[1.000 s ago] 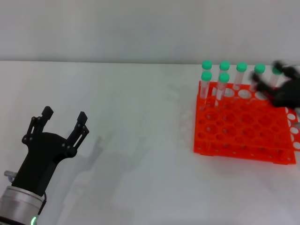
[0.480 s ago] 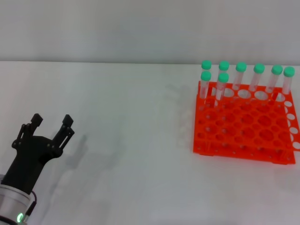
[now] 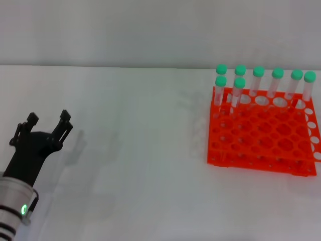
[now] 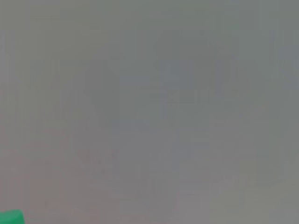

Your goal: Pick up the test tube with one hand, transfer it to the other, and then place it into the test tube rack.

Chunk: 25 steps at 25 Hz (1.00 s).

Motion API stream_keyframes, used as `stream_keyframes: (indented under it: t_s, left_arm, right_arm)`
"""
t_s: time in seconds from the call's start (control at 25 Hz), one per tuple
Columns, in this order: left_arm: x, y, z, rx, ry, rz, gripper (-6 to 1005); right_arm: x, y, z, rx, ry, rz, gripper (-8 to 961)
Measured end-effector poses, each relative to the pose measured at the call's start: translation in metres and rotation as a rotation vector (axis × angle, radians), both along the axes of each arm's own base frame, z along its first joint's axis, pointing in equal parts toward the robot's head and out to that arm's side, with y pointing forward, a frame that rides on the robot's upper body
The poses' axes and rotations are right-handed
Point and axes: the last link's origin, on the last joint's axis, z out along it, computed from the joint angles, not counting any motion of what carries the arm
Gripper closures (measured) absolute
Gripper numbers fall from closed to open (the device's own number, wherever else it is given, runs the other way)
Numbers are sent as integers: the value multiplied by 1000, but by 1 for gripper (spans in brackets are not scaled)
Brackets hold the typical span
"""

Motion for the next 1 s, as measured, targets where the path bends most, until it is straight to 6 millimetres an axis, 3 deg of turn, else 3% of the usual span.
stream_keyframes:
  t_s: [0.6, 0.8, 1.0]
  left_arm:
    - [19, 37, 4, 37, 103, -11, 128]
    - [18, 41, 5, 39, 106, 2, 128]
    - [17, 41, 3, 26, 109, 14, 128]
  right_arm:
    - [2, -10, -1, 11, 28, 16, 141]
    - [1, -11, -4, -7, 22, 24, 77]
    - [0, -19, -2, 8, 11, 62, 77]
